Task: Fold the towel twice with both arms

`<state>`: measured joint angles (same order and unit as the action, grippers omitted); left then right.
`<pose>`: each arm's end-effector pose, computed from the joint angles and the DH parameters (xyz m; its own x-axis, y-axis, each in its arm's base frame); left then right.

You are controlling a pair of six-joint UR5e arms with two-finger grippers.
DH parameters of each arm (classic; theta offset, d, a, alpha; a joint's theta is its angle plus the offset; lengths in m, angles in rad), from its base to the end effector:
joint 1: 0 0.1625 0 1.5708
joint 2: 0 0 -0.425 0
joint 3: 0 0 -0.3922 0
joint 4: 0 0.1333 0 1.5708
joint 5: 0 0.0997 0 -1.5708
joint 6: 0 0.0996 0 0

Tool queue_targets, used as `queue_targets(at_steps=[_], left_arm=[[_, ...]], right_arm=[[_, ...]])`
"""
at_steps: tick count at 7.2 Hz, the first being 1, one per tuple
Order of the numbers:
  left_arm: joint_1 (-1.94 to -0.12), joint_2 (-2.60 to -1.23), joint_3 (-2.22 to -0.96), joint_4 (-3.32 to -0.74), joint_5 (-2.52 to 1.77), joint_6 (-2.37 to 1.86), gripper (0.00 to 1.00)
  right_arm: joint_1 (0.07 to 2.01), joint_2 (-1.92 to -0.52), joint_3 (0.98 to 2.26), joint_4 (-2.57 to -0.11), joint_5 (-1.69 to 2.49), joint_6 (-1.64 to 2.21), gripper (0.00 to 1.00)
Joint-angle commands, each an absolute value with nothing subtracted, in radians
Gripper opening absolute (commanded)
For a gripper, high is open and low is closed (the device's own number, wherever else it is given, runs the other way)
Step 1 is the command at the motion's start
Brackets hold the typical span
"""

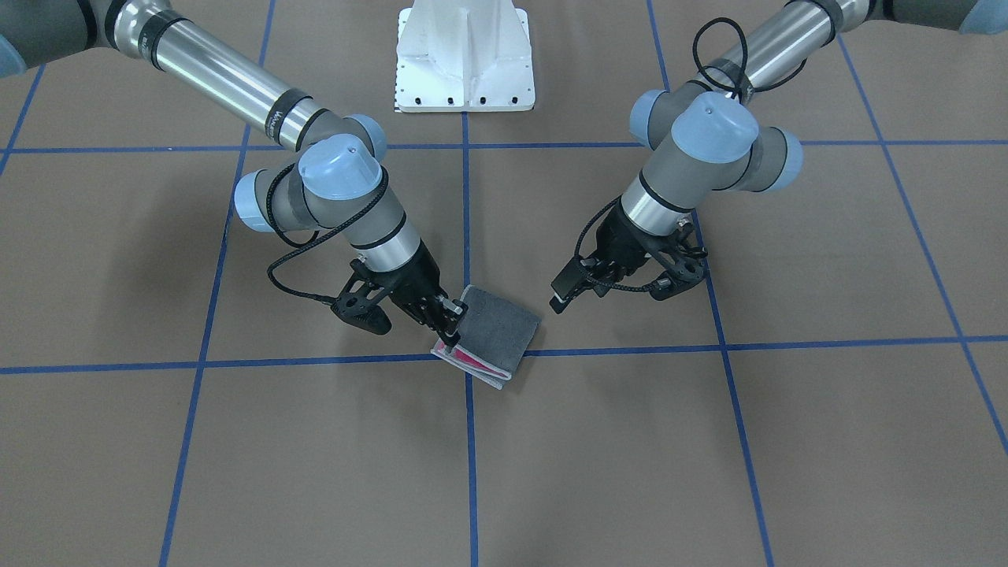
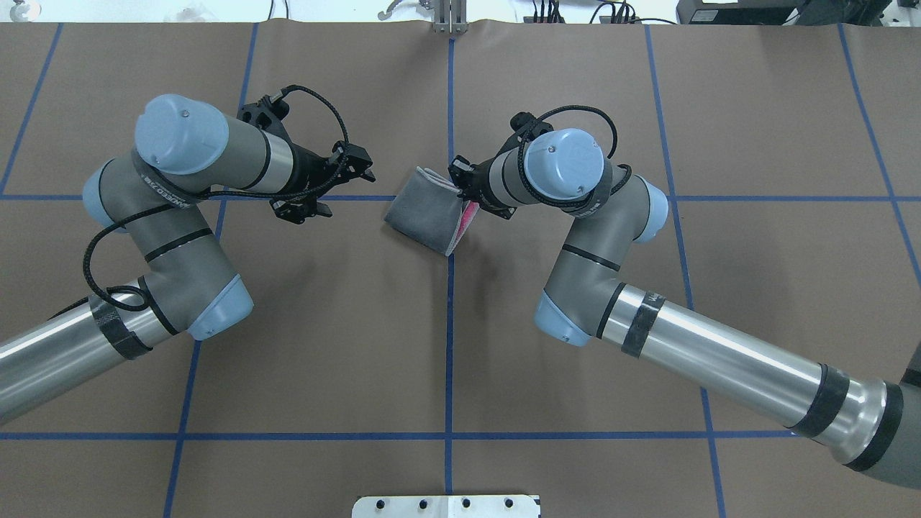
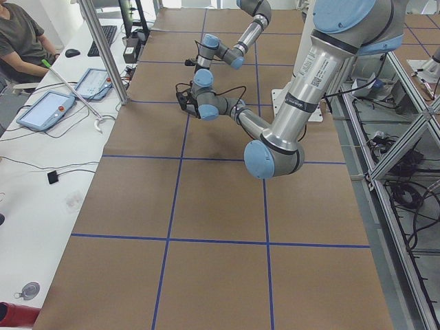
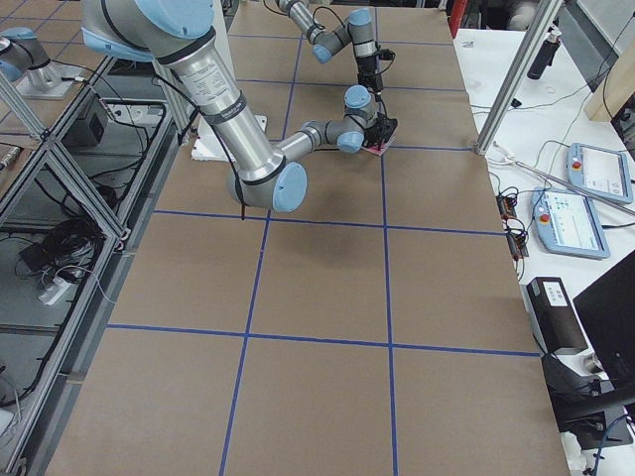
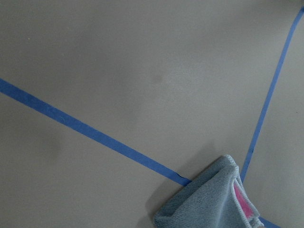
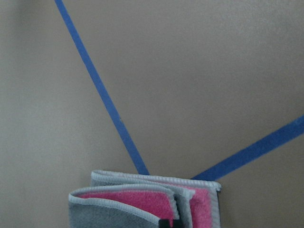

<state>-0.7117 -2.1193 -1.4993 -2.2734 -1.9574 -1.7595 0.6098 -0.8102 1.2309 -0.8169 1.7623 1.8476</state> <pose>0.4625 -0.5253 0.2881 0.2197 -0.4189 -0.8811 0.3891 0.8658 -0.3146 -0.5736 -0.5402 0.2560 0.1900 0.4600 0.8673 -0.4888 0.8105 -0.3228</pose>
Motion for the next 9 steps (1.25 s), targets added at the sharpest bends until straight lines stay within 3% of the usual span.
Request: queue_targets(at_steps=[1, 9], left_arm=[[-0.712, -2.12, -1.497, -2.273, -1.957, -1.759, 1.0], [-0.707, -2.141, -1.486, -2.27, -1.956, -1.761, 1.0]], right_arm=[[0.626, -0.805, 1.229, -0.827, 1.763, 1.835, 0.0], [0.627, -0.781, 1.164, -0.827, 1.758, 1.819, 0.0]])
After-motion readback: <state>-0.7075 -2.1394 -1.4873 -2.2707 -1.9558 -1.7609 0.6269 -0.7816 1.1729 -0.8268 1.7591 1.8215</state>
